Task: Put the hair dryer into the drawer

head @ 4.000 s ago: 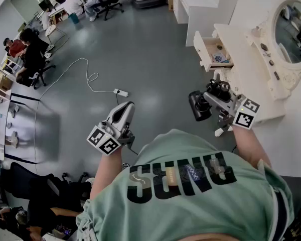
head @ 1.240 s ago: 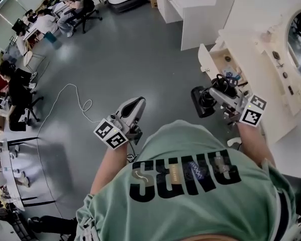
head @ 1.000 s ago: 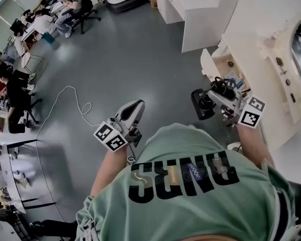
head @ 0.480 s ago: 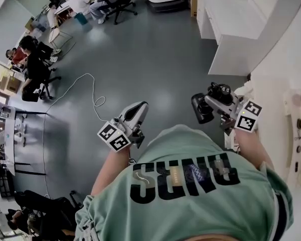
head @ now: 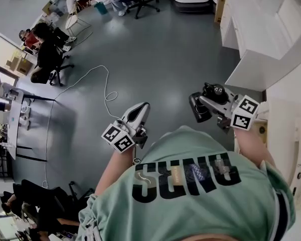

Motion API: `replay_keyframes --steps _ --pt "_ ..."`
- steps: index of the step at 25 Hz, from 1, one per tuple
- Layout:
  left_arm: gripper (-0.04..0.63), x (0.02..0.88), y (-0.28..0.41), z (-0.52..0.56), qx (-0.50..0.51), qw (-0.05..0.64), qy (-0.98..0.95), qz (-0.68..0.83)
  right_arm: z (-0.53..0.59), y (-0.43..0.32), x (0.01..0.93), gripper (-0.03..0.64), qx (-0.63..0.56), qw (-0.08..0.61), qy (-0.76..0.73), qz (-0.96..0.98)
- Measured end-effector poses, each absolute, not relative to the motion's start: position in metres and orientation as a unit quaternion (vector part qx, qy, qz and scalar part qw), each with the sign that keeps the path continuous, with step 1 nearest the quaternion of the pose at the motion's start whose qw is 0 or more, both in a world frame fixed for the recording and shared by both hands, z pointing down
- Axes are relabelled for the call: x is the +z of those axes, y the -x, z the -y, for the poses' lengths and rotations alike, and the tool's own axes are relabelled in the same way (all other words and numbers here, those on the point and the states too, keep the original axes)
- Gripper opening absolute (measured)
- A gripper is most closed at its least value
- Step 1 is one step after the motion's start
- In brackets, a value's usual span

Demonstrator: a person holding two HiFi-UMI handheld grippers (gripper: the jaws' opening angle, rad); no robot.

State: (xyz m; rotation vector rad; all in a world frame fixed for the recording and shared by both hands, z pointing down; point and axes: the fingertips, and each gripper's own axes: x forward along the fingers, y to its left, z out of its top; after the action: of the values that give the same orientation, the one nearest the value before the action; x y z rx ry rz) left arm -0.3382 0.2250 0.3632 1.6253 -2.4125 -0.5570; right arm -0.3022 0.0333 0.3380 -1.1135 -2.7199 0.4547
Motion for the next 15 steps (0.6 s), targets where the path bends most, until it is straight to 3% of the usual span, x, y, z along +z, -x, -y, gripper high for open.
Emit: replay_keyframes --steps 10,15 --pt "0.011 0.345 0.388 -0.243 -0.165 0.093 -0.58 0.792 -0.054 0.346 0.321 0.155 0.148 0.074 0.339 0.926" --pt "0.011 0.338 0.4 -0.199 -0.149 0.106 -0.637 0.749 -0.016 0.336 0.323 0.155 0.156 0.066 0.27 0.948"
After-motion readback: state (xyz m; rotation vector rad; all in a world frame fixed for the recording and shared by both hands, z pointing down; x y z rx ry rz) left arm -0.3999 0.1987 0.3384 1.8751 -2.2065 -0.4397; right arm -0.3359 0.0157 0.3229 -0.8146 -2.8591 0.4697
